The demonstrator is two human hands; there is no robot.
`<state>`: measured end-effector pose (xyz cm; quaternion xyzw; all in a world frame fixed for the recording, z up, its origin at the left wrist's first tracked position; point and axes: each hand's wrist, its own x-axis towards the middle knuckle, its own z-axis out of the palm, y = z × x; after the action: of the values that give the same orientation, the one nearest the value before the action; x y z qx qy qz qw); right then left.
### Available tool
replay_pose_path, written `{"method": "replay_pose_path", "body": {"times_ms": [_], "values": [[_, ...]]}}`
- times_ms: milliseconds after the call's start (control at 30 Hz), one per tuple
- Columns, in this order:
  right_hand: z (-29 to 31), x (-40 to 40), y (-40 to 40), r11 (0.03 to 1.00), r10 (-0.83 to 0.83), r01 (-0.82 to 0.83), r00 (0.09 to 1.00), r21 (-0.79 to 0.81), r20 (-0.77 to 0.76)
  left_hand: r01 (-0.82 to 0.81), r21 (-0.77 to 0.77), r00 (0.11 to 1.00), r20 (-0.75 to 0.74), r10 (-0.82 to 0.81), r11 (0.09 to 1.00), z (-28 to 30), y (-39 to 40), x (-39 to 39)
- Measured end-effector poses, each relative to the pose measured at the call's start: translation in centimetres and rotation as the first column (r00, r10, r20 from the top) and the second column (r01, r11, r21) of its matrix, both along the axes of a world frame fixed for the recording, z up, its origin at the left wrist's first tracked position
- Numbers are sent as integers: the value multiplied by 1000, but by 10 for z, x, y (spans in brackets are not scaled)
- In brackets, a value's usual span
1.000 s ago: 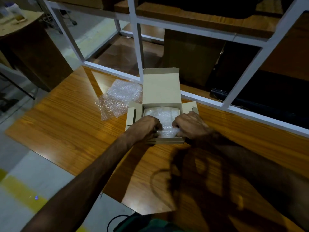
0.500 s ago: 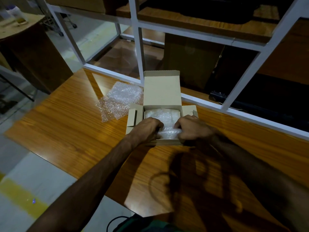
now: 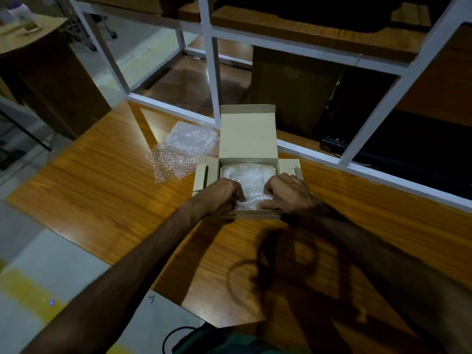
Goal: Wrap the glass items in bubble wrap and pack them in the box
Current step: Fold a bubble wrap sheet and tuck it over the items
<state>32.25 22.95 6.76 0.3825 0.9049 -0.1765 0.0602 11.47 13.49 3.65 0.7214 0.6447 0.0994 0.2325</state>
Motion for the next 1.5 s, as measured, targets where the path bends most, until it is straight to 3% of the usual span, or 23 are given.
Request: {"method": "replay_pose_path", "body": {"times_ms": [100, 400, 567, 700, 867, 1033, 1267, 1400, 1500], "values": [[-3, 5, 0, 999, 34, -34, 999, 5, -10, -35, -42, 999, 14, 36, 998, 5, 0, 6], [-17, 16, 0, 972, 204, -189, 973, 138, -105, -118, 27, 993, 4, 118, 993, 3, 9, 15], [-14, 27, 10, 958, 287, -285, 949, 38, -127, -122, 41, 992, 11, 122, 992, 2, 10, 15], [-15, 25, 21, 949, 313, -315, 940, 13, -137, -66, 82, 997, 45, 62, 994, -3, 6, 14], [-14, 26, 24, 929, 366, -370, 919, 0, -148, 55, 190, 998, -47, -47, 980, -4, 1, 11], [-18, 26, 31, 949, 302, -308, 949, -69, -87, 63, 159, 997, -49, -56, 985, -3, 4, 15], [-15, 32, 29, 950, 280, -303, 933, -72, -224, 71, 168, 997, -31, -67, 983, -5, 8, 8], [-28, 32, 31, 972, 168, -183, 980, -148, -104, 14, 136, 998, 62, -22, 991, -3, 1, 15], [-33, 28, 34, 965, 137, -156, 986, -213, -98, -12, 105, 998, 63, 5, 994, -4, 2, 19]]}}
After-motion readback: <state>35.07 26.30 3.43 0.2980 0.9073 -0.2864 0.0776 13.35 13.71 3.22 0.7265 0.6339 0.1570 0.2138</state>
